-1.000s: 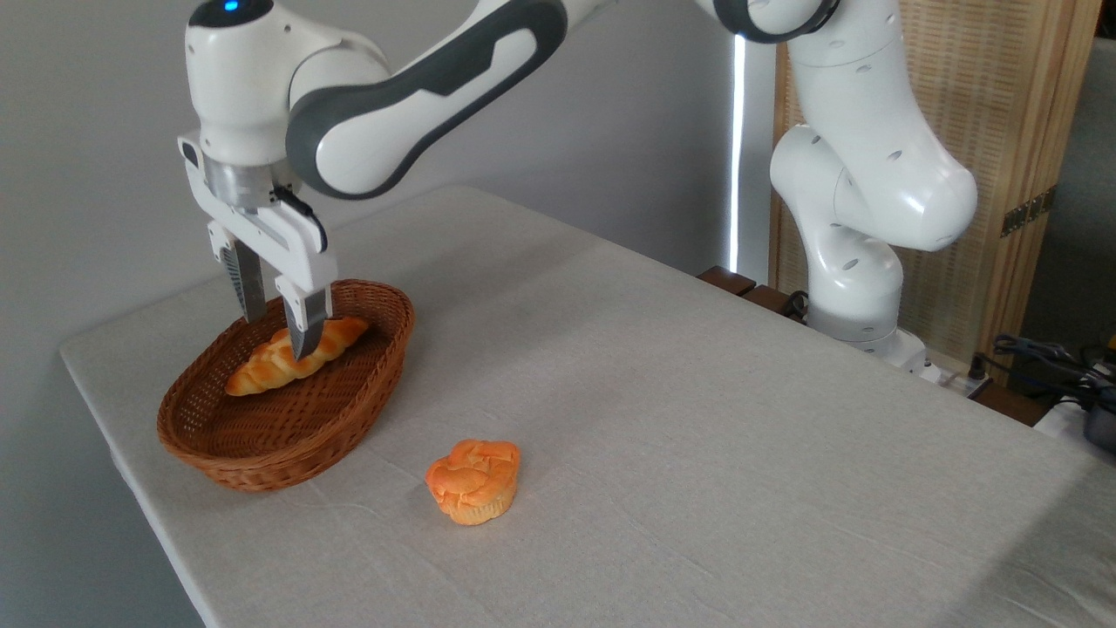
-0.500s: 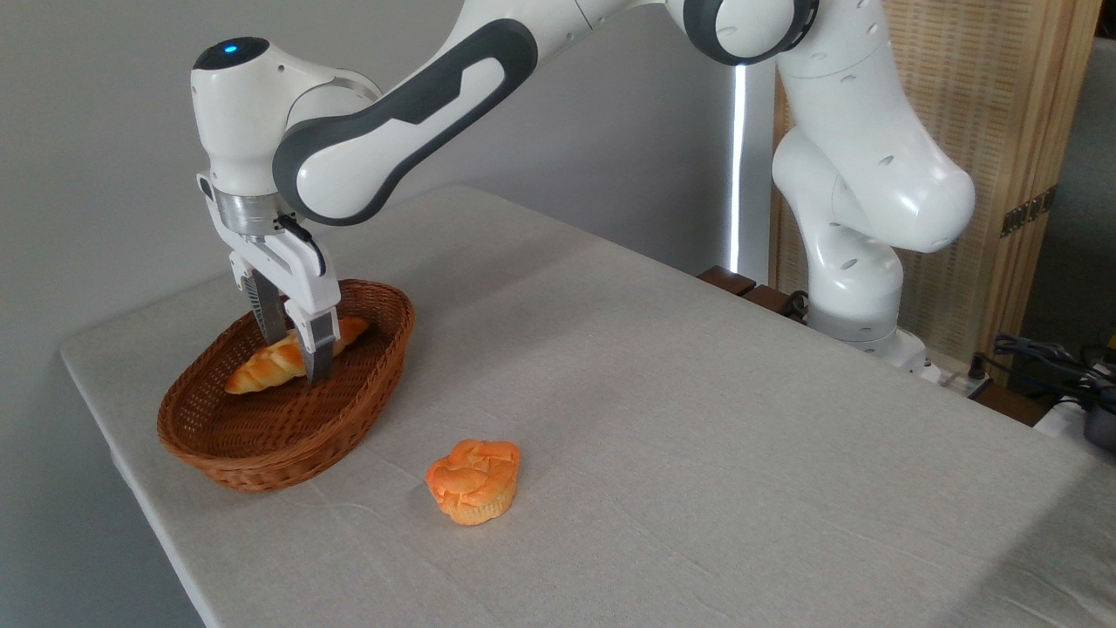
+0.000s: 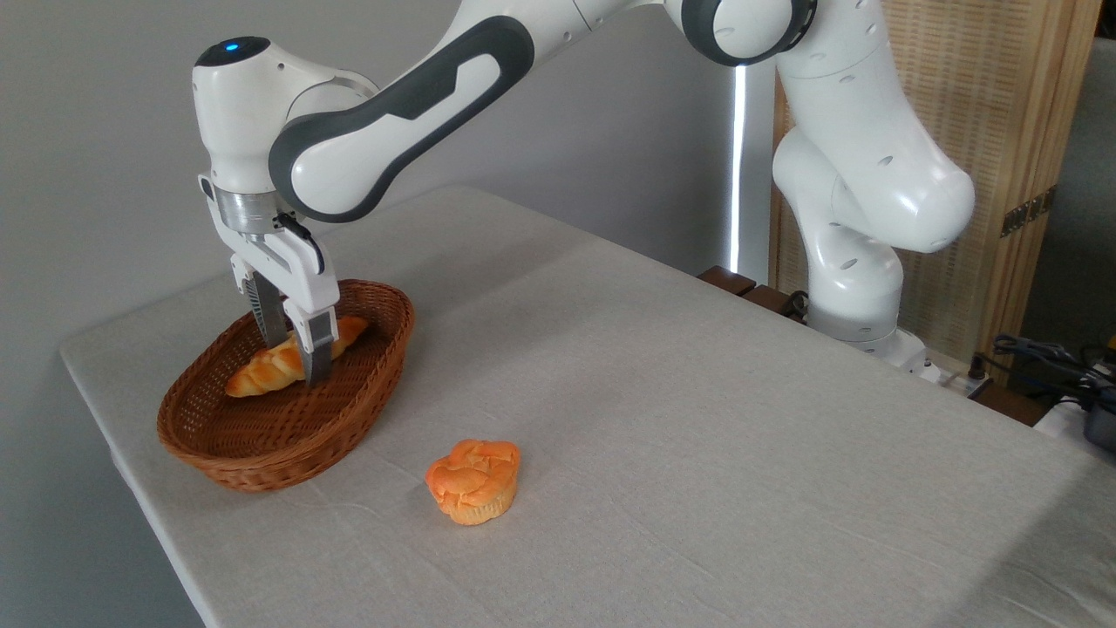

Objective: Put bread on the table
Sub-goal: 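Close the gripper on the croissant-shaped bread roll in the basket, then lift the held bread roll up out of the basket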

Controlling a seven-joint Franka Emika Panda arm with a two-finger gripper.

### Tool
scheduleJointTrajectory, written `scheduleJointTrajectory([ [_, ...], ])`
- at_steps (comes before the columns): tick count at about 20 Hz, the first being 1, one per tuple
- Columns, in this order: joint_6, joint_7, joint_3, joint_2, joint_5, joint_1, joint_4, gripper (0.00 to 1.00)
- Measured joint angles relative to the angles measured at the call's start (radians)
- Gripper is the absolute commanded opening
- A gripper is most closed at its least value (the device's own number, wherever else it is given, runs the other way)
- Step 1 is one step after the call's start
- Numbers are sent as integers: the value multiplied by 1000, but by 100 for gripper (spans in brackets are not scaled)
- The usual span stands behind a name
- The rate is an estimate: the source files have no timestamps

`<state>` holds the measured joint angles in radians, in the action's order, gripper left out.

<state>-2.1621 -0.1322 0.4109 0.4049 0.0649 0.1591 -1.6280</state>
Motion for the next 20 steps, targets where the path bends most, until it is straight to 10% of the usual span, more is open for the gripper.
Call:
scheduleJointTrajectory([
  [20,-4,43,-3,-32,-27,-13,22,25],
])
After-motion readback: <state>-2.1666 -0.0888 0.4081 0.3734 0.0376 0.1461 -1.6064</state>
